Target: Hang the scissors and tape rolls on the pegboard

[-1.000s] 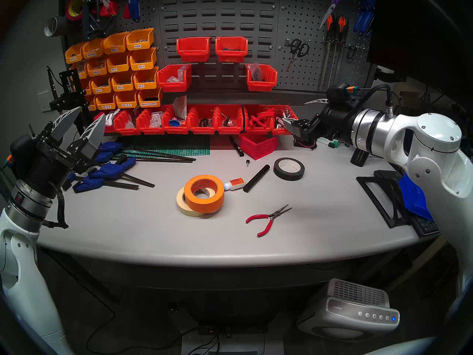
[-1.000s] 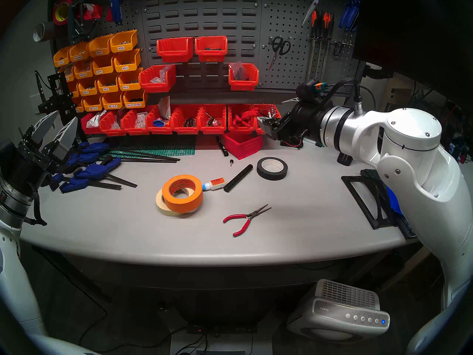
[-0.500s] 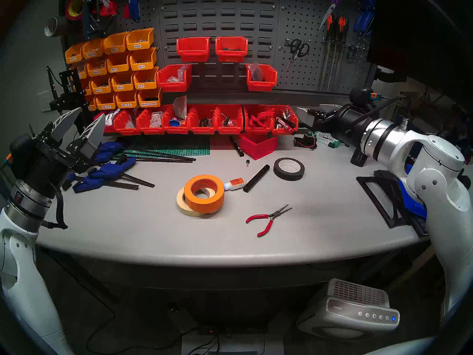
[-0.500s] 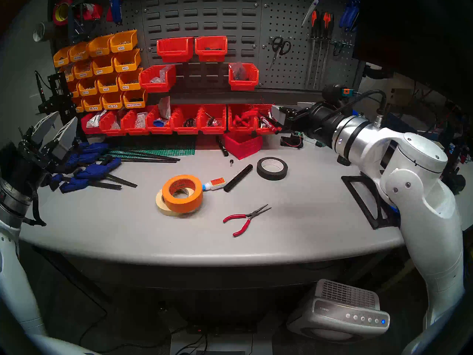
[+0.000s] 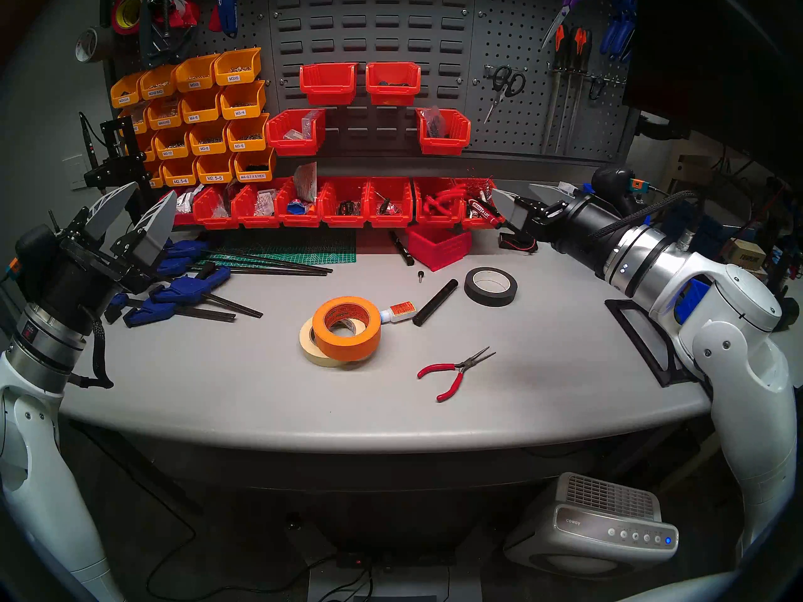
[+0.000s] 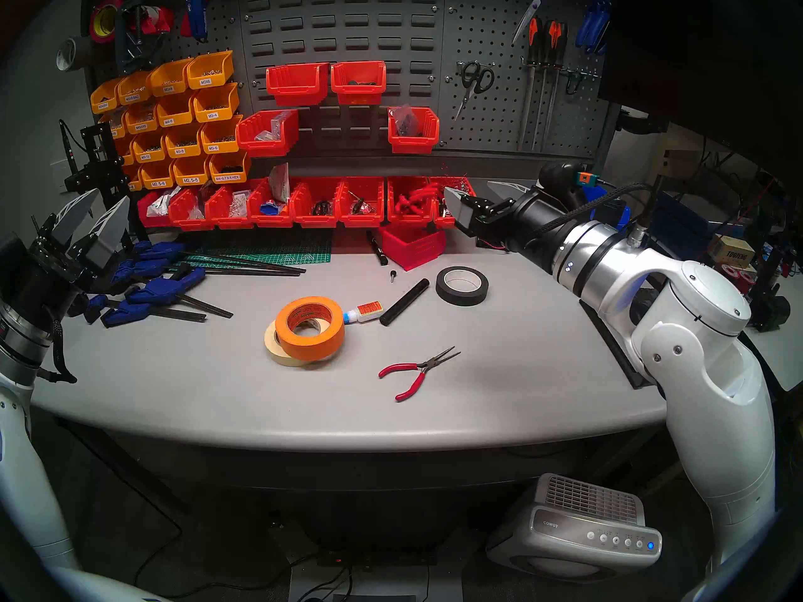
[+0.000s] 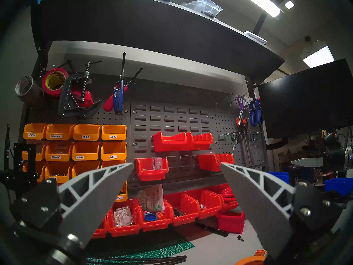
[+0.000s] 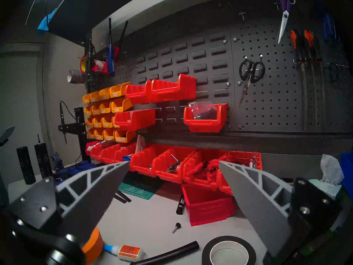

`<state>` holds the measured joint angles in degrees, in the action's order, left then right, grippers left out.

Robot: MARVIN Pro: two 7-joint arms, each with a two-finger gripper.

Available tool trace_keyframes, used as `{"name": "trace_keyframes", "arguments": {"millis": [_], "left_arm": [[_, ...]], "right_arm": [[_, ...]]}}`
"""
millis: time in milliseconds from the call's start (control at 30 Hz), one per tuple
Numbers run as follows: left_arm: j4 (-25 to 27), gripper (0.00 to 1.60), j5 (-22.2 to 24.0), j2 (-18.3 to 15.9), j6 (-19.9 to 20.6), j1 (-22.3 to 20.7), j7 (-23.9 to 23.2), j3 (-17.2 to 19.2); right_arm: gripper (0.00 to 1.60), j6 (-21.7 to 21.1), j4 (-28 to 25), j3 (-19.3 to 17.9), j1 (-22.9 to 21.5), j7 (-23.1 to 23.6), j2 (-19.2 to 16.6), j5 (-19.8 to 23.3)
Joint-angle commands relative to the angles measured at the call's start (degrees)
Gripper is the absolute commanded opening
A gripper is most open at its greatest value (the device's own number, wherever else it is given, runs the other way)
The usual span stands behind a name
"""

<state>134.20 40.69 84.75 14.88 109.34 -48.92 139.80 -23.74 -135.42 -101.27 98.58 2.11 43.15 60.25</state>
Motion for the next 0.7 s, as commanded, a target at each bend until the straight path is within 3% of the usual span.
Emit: {"name": "trace_keyframes", "arguments": {"millis": [0,667], "left_arm": [[1.25,1.60,0.70,-0.18,-0.39,-0.75,-0.30,0.21],[1.24,1.60,0.61,-0.05,-0.29,-0.91,-0.51,0.28]], "right_arm": [[1.60,0.15,-2.80,-0.77,-0.07,1.12,-1.45,-1.46],[1.60,0.30,-4.58,-1.84,2.50,-1.39,1.11,-2.54]]}}
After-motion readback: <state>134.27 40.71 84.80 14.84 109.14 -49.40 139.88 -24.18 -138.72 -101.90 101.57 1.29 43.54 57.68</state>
